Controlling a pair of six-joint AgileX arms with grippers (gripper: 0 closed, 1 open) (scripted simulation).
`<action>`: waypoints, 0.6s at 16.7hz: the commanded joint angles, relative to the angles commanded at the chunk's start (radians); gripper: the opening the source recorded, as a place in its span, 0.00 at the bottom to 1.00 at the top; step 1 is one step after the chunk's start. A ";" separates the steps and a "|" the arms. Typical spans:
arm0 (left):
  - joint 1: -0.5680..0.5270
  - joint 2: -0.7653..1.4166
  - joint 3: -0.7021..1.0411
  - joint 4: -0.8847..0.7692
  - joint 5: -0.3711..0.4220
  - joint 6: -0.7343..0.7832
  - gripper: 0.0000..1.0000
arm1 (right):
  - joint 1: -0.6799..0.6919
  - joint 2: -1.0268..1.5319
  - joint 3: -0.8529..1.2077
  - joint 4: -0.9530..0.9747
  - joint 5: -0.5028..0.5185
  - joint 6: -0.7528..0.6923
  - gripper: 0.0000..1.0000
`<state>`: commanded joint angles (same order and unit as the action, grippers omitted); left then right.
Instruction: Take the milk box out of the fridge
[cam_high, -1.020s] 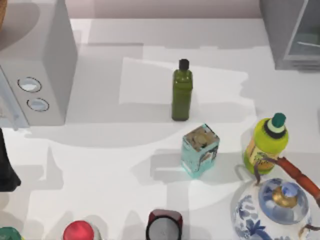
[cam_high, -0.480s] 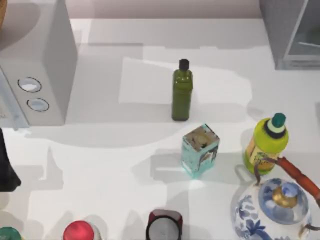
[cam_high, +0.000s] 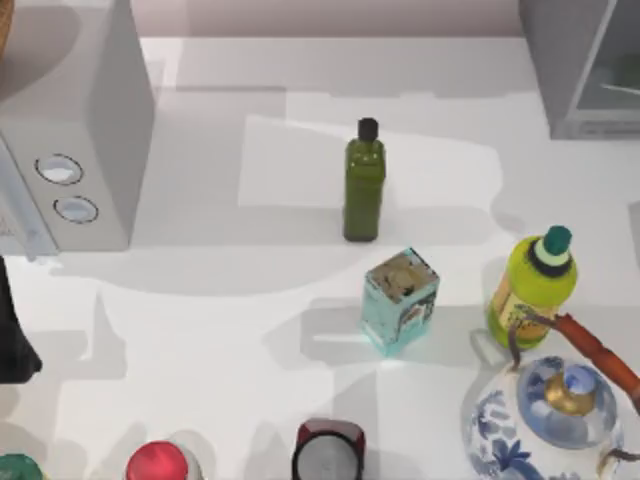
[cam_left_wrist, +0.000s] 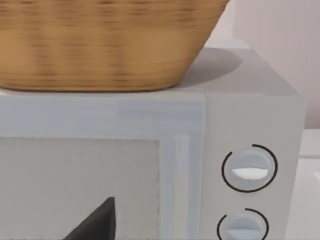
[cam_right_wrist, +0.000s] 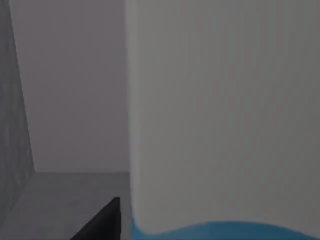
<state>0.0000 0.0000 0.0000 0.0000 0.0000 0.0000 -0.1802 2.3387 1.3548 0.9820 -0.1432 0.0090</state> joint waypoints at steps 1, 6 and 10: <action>0.000 0.000 0.000 0.000 0.000 0.000 1.00 | 0.000 0.000 0.000 0.000 0.000 0.000 0.77; 0.000 0.000 0.000 0.000 0.000 0.000 1.00 | 0.000 0.000 0.000 0.000 0.000 0.000 0.40; 0.000 0.000 0.000 0.000 0.000 0.000 1.00 | 0.000 0.000 0.000 0.000 0.000 0.000 0.10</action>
<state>0.0000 0.0000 0.0000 0.0000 0.0000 0.0000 -0.1802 2.3387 1.3548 0.9820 -0.1432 0.0090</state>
